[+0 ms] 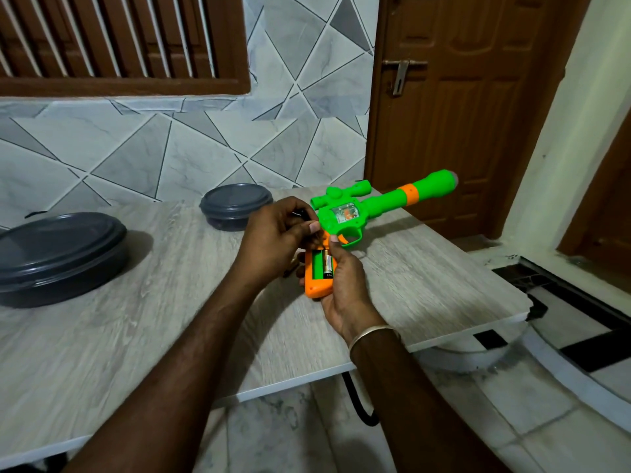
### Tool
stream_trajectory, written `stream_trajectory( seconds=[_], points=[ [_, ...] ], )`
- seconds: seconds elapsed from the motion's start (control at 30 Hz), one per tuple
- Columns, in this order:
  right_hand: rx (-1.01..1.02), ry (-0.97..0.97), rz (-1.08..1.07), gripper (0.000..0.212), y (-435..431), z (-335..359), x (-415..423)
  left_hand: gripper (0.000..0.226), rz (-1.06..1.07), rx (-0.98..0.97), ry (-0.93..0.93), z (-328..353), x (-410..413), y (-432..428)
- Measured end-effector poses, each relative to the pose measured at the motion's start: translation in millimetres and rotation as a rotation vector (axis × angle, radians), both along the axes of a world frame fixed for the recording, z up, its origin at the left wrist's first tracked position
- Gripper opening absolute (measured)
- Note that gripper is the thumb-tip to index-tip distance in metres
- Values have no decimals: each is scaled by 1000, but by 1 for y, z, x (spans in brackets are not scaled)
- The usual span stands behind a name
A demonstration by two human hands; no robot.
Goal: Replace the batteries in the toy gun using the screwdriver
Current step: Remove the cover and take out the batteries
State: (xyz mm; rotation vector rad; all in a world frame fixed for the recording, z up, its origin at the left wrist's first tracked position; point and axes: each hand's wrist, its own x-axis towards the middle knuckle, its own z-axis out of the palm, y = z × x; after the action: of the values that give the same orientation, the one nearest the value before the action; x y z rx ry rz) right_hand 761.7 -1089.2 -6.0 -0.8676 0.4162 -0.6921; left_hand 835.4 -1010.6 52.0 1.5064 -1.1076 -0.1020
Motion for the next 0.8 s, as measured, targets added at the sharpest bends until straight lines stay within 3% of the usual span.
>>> stream_trajectory(
  seconds=[0.3,0.57,0.7,0.8],
  points=[
    [-79,55,40,46,2,2,-3,14,-155,180,308,29,17,-3],
    [8,-32,26,45,-2,4,-3,12,-108,-81,530,8,7,-2],
    [40,-53,16,40,-4,0,-2,28,23,-232,486,4,3,7],
    [34,-37,-7,37,-6,-2,-1,28,101,-136,275,6,-5,13]
  ],
)
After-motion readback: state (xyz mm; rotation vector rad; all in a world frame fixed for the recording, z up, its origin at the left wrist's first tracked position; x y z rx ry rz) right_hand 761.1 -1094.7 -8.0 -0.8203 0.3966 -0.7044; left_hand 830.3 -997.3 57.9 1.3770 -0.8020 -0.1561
